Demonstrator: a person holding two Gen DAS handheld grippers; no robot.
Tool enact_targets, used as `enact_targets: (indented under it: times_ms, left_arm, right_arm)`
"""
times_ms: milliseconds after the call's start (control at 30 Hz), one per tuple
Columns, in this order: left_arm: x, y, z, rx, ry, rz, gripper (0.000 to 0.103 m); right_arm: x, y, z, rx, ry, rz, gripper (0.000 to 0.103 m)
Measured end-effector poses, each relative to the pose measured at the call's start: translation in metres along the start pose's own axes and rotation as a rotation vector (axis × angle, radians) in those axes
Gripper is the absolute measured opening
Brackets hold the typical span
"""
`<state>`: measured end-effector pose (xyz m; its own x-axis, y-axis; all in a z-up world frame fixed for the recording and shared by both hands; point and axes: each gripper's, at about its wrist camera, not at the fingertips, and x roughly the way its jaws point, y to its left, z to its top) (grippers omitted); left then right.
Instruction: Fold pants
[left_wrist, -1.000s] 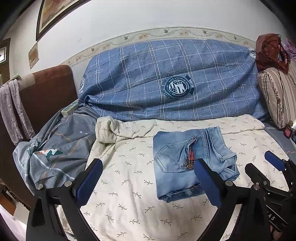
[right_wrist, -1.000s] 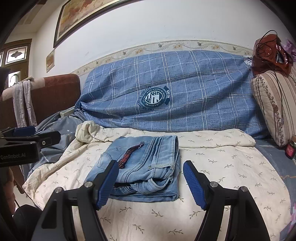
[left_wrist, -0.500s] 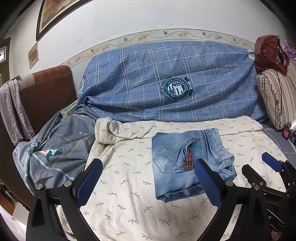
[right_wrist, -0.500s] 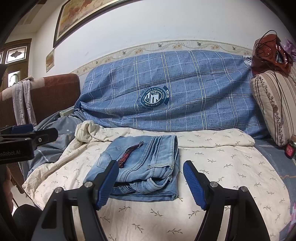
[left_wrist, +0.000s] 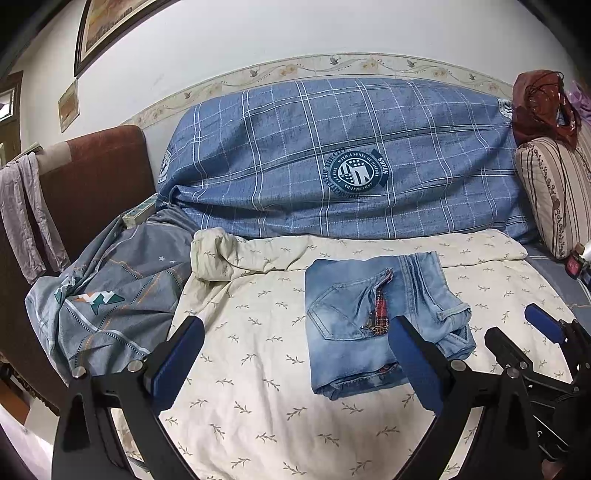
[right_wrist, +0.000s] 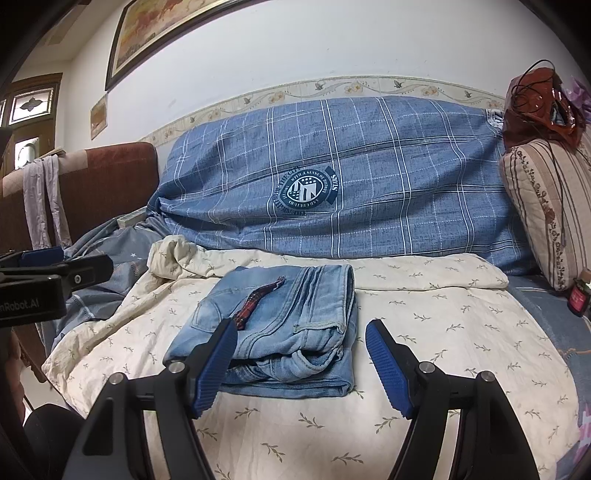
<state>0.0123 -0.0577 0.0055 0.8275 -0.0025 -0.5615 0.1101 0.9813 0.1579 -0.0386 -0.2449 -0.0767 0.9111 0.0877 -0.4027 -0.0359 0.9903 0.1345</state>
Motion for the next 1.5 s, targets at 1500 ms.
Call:
enact_targets:
  times_ms: [1500]
  left_arm:
    - [0.0073,0.0028,-0.0053,-0.024,0.020,0.012,0.100]
  right_arm:
    - [0.0029,0.0014,-0.0010,-0.016,0.011,-0.004,0.075]
